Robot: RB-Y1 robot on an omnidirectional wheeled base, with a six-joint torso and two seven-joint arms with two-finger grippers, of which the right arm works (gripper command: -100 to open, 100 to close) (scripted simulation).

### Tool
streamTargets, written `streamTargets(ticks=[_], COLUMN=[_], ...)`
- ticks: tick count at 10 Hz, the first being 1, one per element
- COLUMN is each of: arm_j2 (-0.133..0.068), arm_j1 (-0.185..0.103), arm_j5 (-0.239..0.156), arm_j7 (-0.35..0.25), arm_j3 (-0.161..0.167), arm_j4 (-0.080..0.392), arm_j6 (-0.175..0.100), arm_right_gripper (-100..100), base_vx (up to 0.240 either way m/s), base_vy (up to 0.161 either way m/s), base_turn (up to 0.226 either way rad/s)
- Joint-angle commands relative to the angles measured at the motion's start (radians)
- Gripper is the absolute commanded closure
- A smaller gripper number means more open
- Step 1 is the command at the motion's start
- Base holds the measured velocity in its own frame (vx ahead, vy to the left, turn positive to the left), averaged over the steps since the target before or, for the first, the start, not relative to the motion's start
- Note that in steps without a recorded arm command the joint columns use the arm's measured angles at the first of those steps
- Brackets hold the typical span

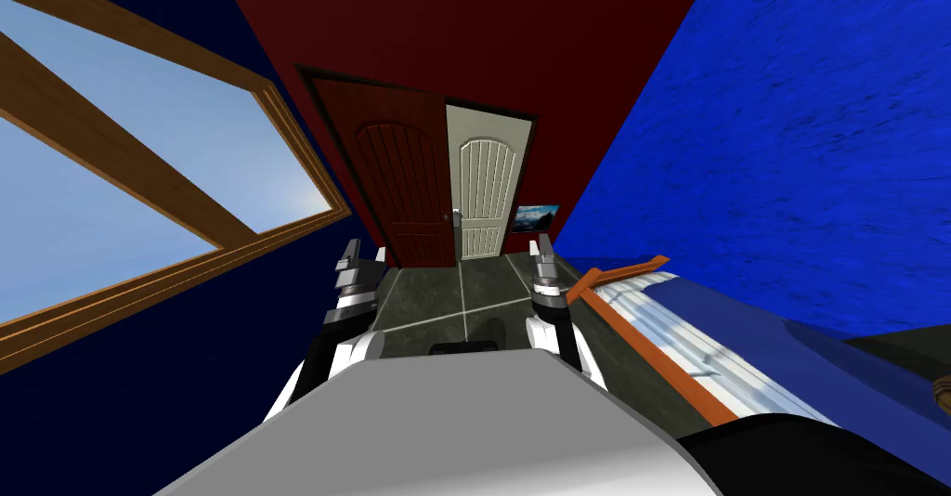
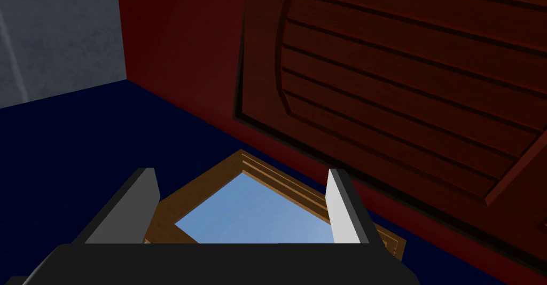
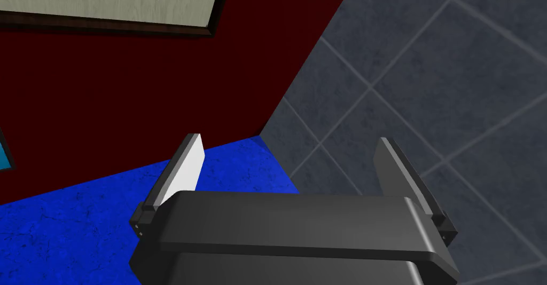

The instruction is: Pull the door open

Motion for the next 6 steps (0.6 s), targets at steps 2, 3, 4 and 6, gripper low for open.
streamTargets(ticks=[2, 3, 4, 6], arm_j2=[-0.02, -0.026, -0.033, -0.047], arm_j1=[-0.013, -0.018, -0.024, -0.036], arm_j5=[0.002, 0.003, 0.004, 0.006], arm_j7=[-0.024, -0.034, -0.043, -0.066], arm_j3=[-0.008, -0.011, -0.014, -0.021], arm_j4=[0.046, 0.063, 0.081, 0.123], arm_j6=[0.012, 0.016, 0.02, 0.031], arm_right_gripper=[-100, -100, -100, -100], base_vx=[0.132, 0.175, 0.156, 0.155], base_vy=[0.041, 0.063, 0.045, 0.031], base_turn=[0.002, 0.0, 0.001, 0.006])
